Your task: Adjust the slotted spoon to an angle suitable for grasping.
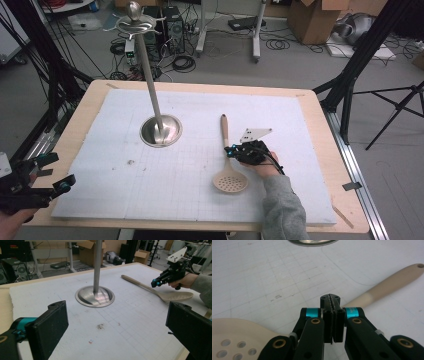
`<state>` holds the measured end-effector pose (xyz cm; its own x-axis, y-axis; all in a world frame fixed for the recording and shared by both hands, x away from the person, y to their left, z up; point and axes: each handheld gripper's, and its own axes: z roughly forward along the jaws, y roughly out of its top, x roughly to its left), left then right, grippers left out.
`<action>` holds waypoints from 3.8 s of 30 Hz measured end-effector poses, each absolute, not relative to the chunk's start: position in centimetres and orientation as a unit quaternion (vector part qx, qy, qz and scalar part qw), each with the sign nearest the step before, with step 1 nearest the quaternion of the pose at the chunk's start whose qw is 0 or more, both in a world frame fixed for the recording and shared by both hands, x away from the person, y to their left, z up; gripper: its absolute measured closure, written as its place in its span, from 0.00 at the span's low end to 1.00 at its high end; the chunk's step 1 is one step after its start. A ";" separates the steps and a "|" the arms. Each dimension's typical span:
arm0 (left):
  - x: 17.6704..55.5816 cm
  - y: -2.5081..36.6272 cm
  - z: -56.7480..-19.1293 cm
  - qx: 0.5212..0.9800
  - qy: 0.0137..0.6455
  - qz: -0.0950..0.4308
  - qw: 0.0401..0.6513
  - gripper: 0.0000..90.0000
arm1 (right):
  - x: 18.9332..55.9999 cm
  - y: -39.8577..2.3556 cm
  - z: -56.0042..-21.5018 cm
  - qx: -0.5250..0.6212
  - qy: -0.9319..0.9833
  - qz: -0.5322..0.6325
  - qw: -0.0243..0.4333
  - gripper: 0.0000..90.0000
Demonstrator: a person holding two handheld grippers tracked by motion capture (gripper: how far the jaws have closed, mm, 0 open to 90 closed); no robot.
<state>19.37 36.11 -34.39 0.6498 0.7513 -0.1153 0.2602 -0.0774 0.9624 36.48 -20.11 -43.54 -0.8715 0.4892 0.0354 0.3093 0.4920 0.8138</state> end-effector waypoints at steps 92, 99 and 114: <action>26.0 28.9 -34.7 0.741 0.296 0.154 0.583 0.05 | 30.2 -31.7 -43.3 0.276 0.861 0.413 0.110 1.00; 25.6 29.6 -35.0 0.740 0.307 0.157 0.578 0.05 | 31.4 -31.7 -44.0 0.296 0.856 0.406 0.119 1.00; 24.8 30.5 -35.3 0.740 0.317 0.164 0.570 0.05 | 33.1 -30.8 -44.4 0.274 0.861 0.417 0.094 1.00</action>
